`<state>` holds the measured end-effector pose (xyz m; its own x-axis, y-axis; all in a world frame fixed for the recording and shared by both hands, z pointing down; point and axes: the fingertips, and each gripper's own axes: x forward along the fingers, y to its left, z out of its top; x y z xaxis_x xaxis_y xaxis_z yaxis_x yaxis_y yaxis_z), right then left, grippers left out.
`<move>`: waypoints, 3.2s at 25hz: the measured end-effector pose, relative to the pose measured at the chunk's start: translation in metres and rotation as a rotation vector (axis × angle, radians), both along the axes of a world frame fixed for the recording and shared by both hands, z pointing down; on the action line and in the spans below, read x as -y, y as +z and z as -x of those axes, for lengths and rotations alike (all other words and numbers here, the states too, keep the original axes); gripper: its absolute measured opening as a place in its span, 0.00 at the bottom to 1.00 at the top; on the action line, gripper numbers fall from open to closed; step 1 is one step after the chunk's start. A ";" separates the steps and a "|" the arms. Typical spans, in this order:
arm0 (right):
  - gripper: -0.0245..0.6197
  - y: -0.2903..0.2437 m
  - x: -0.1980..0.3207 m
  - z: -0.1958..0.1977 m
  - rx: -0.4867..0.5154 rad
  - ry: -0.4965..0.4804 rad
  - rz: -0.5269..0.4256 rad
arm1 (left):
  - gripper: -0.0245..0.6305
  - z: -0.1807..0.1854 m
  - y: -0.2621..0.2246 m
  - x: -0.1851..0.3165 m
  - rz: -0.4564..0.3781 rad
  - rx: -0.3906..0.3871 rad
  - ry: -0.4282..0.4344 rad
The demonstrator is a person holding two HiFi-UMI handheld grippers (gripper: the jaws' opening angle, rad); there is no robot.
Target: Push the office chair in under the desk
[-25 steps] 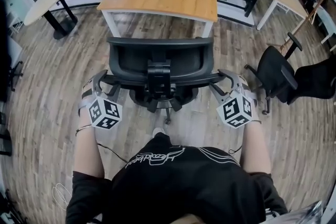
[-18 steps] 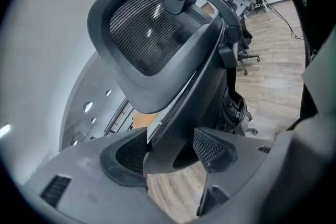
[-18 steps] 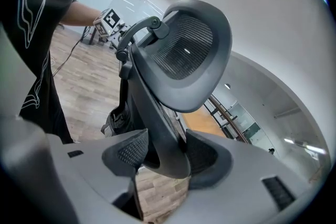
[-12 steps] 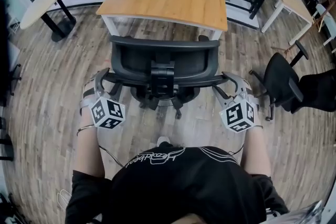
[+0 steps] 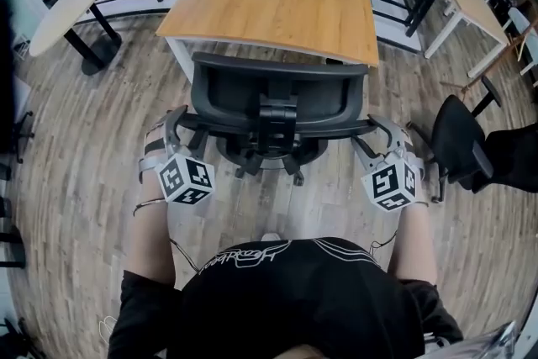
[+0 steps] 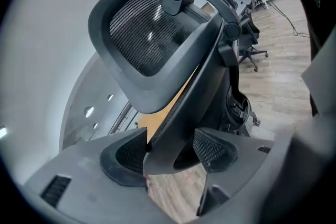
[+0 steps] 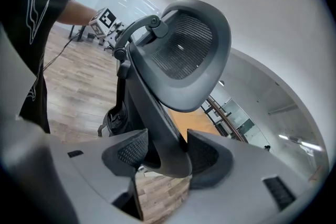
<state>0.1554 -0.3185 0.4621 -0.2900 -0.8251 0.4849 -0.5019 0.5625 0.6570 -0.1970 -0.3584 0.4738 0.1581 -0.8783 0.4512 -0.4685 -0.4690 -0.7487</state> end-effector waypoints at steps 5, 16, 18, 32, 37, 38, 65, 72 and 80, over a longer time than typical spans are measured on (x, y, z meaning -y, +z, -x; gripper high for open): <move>0.43 -0.006 0.053 0.009 -0.006 0.022 -0.001 | 0.44 0.008 -0.003 0.058 0.007 -0.005 0.018; 0.43 -0.011 0.122 0.003 0.003 -0.007 0.008 | 0.44 0.003 -0.005 0.126 0.034 0.016 -0.019; 0.43 -0.010 0.134 0.003 0.002 -0.021 0.013 | 0.44 0.003 -0.004 0.136 0.043 0.021 -0.031; 0.43 -0.011 0.216 -0.009 0.018 -0.076 0.031 | 0.44 -0.006 -0.001 0.214 0.050 0.034 -0.087; 0.43 -0.012 0.238 -0.016 0.030 -0.092 0.018 | 0.44 -0.012 -0.002 0.234 0.044 0.042 -0.108; 0.43 -0.012 0.243 -0.016 0.029 -0.092 0.018 | 0.44 -0.013 -0.002 0.238 0.044 0.042 -0.110; 0.43 -0.012 0.324 0.012 0.039 0.037 0.016 | 0.44 0.009 -0.003 0.365 0.034 0.052 0.012; 0.42 -0.016 0.350 0.036 0.065 0.071 0.049 | 0.44 0.028 -0.005 0.411 0.019 0.054 0.041; 0.42 -0.016 0.350 0.038 0.073 0.109 0.037 | 0.44 0.023 -0.003 0.419 0.005 0.052 0.103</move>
